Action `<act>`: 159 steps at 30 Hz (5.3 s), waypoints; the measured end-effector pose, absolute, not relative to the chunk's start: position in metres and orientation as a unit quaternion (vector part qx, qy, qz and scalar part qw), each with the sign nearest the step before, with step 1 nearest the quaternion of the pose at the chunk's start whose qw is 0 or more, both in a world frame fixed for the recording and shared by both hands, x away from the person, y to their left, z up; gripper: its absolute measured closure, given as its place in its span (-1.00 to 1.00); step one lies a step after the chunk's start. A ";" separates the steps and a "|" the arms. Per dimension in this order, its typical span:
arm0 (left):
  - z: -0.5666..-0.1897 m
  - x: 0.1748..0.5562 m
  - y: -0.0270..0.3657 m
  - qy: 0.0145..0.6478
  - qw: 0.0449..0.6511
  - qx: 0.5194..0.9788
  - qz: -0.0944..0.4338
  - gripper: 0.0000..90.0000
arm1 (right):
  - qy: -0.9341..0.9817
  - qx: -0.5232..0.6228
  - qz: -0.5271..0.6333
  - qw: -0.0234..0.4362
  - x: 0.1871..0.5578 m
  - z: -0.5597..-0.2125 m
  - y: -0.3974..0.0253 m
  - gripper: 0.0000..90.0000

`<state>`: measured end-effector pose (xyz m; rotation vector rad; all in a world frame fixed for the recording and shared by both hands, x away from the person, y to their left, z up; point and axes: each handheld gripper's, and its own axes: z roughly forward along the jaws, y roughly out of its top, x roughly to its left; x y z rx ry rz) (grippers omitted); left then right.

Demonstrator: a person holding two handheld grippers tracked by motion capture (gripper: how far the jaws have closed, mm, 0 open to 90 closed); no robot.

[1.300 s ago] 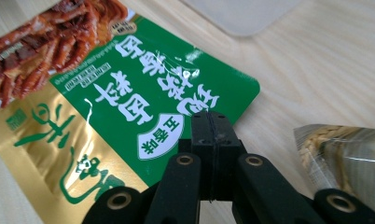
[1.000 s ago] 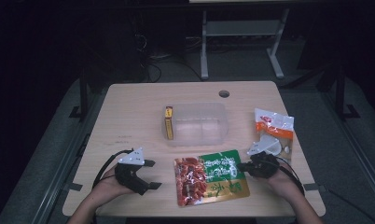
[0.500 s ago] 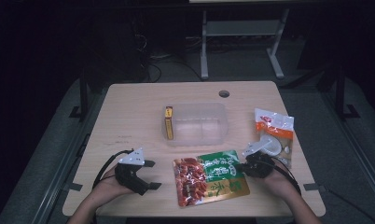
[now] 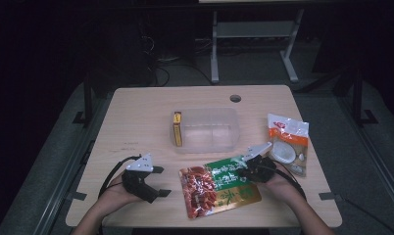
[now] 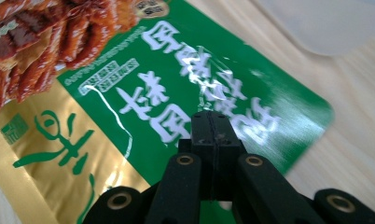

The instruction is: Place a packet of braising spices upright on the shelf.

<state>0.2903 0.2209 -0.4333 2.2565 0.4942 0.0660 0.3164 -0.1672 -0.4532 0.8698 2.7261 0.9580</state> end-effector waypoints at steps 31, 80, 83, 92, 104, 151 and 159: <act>-0.450 0.303 0.163 0.189 0.366 0.911 0.023 -0.71 | 0.902 0.255 0.346 0.036 0.314 -0.452 -0.134 0.67; -0.464 0.299 0.142 0.169 0.364 0.915 0.037 0.82 | 0.860 0.286 0.418 0.069 0.303 -0.435 -0.185 -0.38; -0.463 0.301 0.141 0.170 0.367 0.914 0.029 0.90 | 0.858 0.286 0.422 0.070 0.304 -0.434 -0.186 -0.42; -0.457 0.306 0.148 0.168 0.372 0.913 0.010 0.99 | 0.849 0.293 0.435 0.064 0.303 -0.431 -0.193 -0.52; -0.432 0.301 0.163 0.144 0.389 0.909 0.041 1.00 | 0.840 0.290 0.457 0.043 0.301 -0.422 -0.198 -0.64; -0.376 0.291 0.220 0.110 0.457 0.872 0.133 1.00 | 0.847 0.185 0.493 -0.075 0.359 -0.399 -0.121 0.58; -0.376 0.290 0.220 0.099 0.463 0.871 0.128 1.00 | 0.848 0.169 0.496 -0.078 0.358 -0.399 -0.120 0.93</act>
